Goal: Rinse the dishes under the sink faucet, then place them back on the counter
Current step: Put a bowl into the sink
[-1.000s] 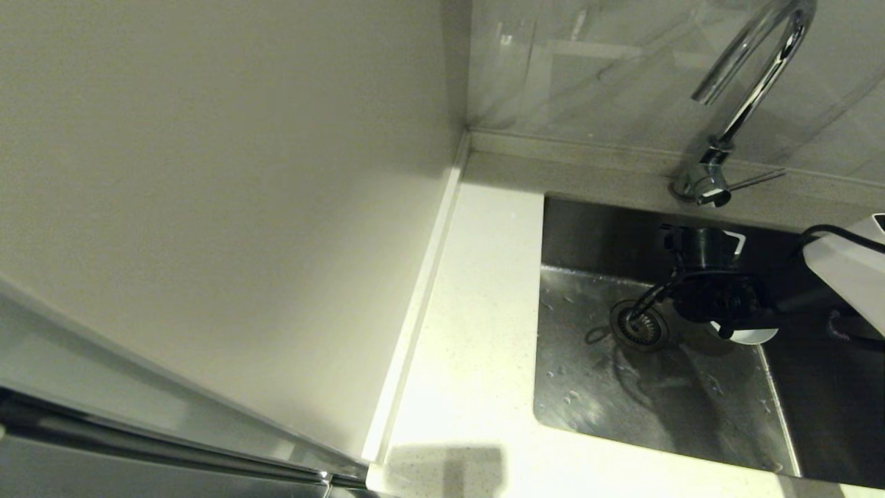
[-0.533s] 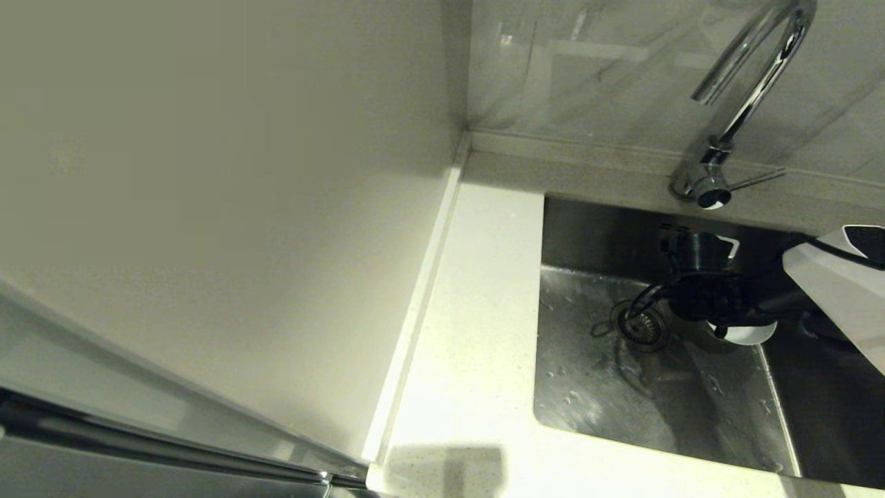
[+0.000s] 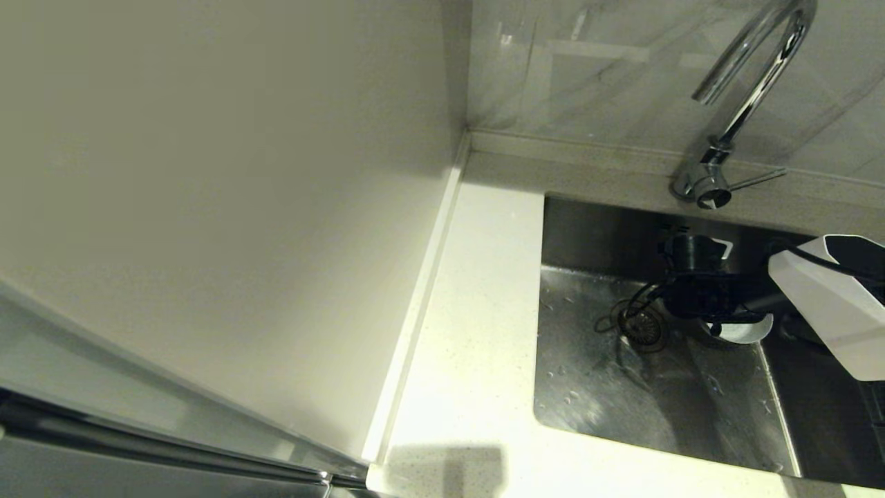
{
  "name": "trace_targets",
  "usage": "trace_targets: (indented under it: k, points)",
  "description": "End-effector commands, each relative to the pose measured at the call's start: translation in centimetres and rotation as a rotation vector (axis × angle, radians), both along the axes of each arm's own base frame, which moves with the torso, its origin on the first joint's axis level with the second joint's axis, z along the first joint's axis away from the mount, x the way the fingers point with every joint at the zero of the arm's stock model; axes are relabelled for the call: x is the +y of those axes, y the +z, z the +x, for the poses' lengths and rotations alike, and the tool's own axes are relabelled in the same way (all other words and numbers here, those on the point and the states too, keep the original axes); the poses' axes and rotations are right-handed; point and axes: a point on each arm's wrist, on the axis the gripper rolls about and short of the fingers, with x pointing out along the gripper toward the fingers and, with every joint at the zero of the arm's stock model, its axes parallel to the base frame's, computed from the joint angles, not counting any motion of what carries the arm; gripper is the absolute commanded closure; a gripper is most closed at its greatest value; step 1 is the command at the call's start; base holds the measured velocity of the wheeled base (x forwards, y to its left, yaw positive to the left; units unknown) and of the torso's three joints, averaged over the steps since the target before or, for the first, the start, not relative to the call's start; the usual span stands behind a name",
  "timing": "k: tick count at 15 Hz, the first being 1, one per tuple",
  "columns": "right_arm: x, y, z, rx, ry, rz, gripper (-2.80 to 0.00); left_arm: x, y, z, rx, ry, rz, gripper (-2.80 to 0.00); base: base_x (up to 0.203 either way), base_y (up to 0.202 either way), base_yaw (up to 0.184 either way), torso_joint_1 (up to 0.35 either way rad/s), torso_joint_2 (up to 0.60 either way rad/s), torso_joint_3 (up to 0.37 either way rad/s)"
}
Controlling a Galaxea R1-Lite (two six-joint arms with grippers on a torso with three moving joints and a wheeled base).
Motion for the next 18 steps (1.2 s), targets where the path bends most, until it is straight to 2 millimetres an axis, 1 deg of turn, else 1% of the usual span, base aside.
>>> trace_targets:
  k: [1, 4, 8, 12, 16, 18]
  points:
    - [-0.1, -0.8, 0.7, 0.0, -0.007, -0.008, 0.0, 0.0, -0.1, 0.0, 0.002, 0.0, 0.0, 0.0, 0.0, 0.0, 0.0, 0.0, 0.0, 0.0]
    - [-0.4, -1.5, 1.3, 0.006, -0.007, -0.016, 0.0, 0.0, -0.1, 0.0, 0.003, 0.0, 0.0, 0.0, 0.0, 0.0, 0.0, 0.0, 0.0, 0.0]
    - [-1.1, -2.8, 0.9, 0.088, -0.021, -0.005, 0.0, 0.0, -0.1, 0.0, 0.002, 0.001, 0.0, 0.0, 0.0, 0.0, 0.0, 0.0, 0.0, 0.0]
    - [-1.3, -2.8, 1.2, 0.094, -0.024, -0.007, 0.0, 0.0, -0.1, 0.0, 0.003, 0.0, 0.0, 0.0, 0.0, 0.0, 0.0, 0.0, 0.0, 0.0]
    - [-1.3, -3.5, 1.7, 0.103, -0.02, -0.008, 0.0, 0.0, -0.1, 0.0, 0.003, 0.0, 0.0, 0.0, 0.0, 0.0, 0.0, 0.0, 0.0, 0.0]
    - [-1.2, -3.4, 1.7, 0.107, -0.019, -0.007, 0.0, 0.0, -0.1, 0.0, 0.003, 0.0, 0.0, 0.0, 0.0, 0.0, 0.0, 0.0, 0.0, 0.0]
